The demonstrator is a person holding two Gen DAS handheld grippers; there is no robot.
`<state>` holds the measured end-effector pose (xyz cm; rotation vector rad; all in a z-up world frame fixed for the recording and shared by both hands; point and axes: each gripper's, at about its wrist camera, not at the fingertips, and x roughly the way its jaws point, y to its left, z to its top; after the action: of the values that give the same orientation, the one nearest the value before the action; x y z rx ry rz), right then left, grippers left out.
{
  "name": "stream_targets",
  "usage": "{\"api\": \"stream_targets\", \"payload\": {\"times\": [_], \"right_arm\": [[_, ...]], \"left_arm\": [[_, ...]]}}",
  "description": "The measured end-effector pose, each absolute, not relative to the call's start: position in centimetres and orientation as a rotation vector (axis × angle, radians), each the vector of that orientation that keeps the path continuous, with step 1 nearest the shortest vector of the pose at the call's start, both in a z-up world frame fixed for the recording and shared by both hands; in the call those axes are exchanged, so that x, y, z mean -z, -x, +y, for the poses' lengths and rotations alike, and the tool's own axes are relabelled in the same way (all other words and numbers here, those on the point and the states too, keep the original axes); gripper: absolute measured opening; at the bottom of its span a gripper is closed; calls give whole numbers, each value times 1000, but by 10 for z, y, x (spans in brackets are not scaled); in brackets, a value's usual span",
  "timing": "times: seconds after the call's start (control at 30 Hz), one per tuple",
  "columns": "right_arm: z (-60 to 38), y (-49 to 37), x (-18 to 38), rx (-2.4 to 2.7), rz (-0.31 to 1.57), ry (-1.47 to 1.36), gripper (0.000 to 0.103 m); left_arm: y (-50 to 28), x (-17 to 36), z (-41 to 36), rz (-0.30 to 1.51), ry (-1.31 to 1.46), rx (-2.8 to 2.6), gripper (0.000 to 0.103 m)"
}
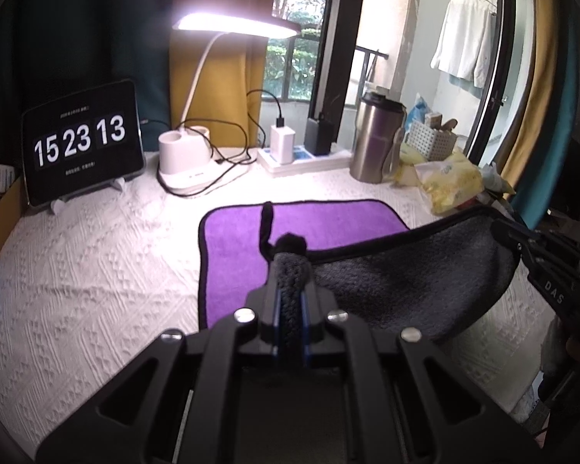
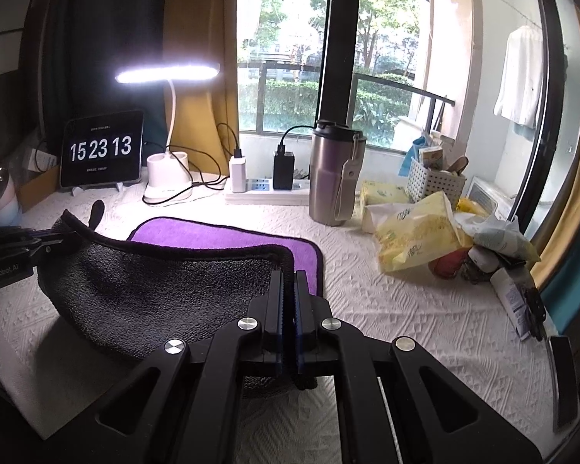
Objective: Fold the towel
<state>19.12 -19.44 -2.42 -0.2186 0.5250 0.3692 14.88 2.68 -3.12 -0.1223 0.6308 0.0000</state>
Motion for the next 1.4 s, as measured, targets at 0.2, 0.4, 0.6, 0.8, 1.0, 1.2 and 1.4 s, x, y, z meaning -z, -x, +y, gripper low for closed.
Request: {"api": "stream_targets", "payload": {"times": [0.2,0.4,0.6,0.8,1.0,1.2,1.4], "right_arm": [[-190,-207,19,-353,500,230,5],[-185,-224,18,-339,476,244,5],[-180,-243,20,-326,466,256,5],[-172,-263,23,-323,458,272,5],[-166,-287,33,-322,466,278,5],[-161,-309,46,-323,491,287,5],[-156,-334,70,-323,546,303,5]], "left_arm": [[-163,25,29,585,94,-3,8],[-182,24,34,553,75,0,8],[-201,25,39,541,70,-4,8],[-221,28,44,536,65,-10,8],[-245,40,46,544,57,-21,8],[-267,55,52,567,73,-36,8],[-294,73,57,604,75,-40,8]]}}
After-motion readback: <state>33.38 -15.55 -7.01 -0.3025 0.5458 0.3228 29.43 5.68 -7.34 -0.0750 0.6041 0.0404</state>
